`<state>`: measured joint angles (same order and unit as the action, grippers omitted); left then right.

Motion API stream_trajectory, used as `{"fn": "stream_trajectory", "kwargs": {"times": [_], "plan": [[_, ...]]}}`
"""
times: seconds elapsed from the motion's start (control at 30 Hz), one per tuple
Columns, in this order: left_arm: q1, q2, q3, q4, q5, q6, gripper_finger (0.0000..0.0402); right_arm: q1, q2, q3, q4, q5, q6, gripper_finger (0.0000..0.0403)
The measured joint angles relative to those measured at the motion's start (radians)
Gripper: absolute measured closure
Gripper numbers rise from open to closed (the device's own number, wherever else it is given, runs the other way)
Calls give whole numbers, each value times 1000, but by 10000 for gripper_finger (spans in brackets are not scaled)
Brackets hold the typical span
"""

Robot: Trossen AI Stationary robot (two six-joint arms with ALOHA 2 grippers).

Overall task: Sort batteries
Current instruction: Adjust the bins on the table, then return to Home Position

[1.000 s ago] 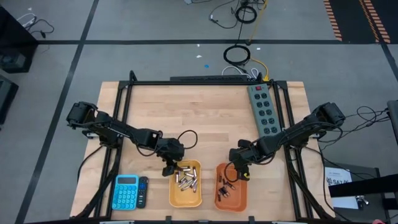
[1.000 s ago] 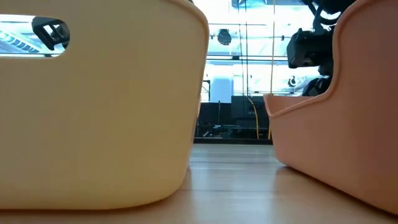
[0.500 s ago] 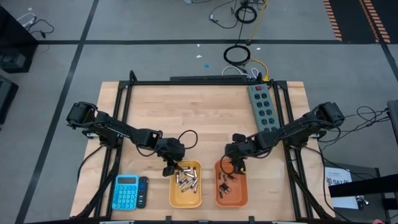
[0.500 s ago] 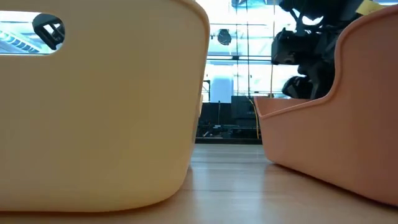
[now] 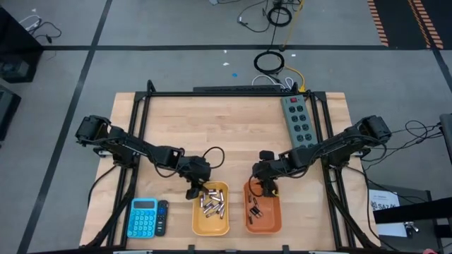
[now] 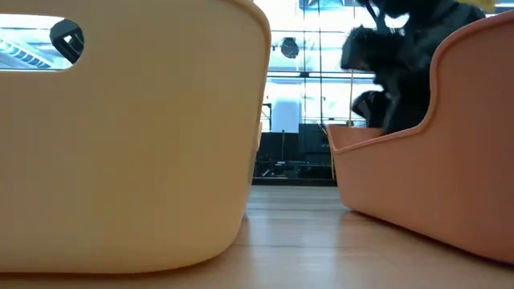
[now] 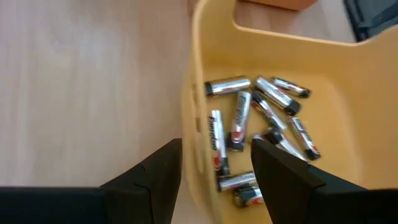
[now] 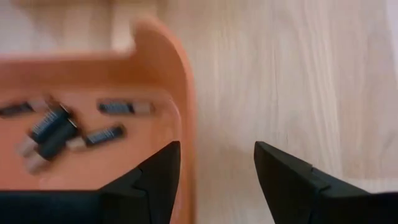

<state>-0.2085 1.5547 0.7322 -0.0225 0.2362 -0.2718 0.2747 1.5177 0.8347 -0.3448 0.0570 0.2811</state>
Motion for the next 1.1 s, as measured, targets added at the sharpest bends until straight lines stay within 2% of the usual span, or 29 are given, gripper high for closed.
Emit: {"fn": "stream_trajectory", "kwargs": {"times": [0.2,0.5,0.73,0.93,1.0,1.1], "plan": [[0,0,12,-34,-115,68,201,37,-1,93,-12,45,-79,207],[-12,-29,21,13,-78,148,201,68,-81,130,-39,103,-144,207],[-11,-170,23,-76,-89,163,201,67,-211,80,8,135,-154,207],[-27,-322,-24,-87,-243,269,201,52,-334,-34,93,150,-203,207],[-30,-372,-64,-68,-290,278,203,31,-392,-120,196,152,-203,207],[-30,-445,-143,12,-301,259,213,1,-482,-271,366,150,-204,210]]}}
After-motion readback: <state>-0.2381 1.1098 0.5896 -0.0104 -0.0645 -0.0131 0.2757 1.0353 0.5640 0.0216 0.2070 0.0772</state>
